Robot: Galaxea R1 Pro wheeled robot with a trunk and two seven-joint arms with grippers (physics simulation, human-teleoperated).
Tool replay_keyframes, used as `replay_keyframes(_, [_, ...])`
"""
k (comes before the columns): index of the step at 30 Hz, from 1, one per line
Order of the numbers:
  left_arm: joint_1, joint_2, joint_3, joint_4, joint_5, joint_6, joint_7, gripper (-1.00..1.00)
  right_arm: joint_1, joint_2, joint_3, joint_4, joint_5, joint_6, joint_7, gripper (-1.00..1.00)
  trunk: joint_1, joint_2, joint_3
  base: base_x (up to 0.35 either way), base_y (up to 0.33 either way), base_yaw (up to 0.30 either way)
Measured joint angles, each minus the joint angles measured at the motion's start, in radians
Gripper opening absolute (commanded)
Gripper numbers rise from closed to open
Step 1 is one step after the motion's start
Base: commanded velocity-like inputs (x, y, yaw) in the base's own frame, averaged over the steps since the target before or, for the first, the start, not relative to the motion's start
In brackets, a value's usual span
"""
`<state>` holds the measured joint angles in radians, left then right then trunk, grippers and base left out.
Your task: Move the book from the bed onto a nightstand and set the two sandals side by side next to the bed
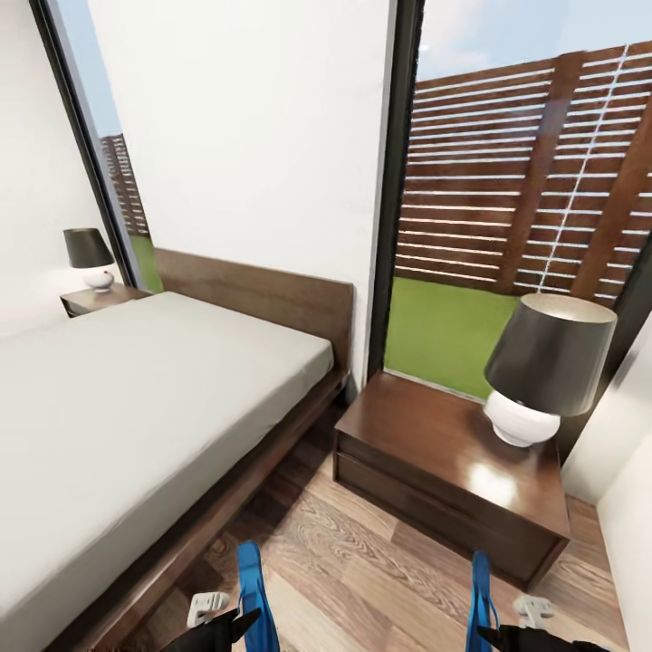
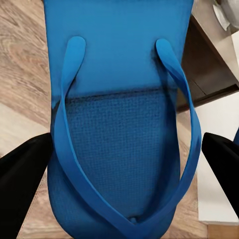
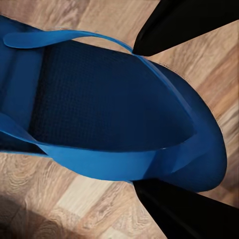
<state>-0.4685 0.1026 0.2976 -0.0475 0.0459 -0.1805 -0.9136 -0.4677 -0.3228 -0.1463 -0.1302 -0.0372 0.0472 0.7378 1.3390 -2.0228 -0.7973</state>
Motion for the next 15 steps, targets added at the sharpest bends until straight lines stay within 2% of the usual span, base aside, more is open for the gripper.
replay_keyframes(15, [0.000,0.000,0.000,0.000,0.000,0.000,0.000,-1.00,0.000,0.000,0.000,0.000,0.000,0.000,0.000,-1.00,0.000,0.000,-0.005,0.000,0.000,0.277])
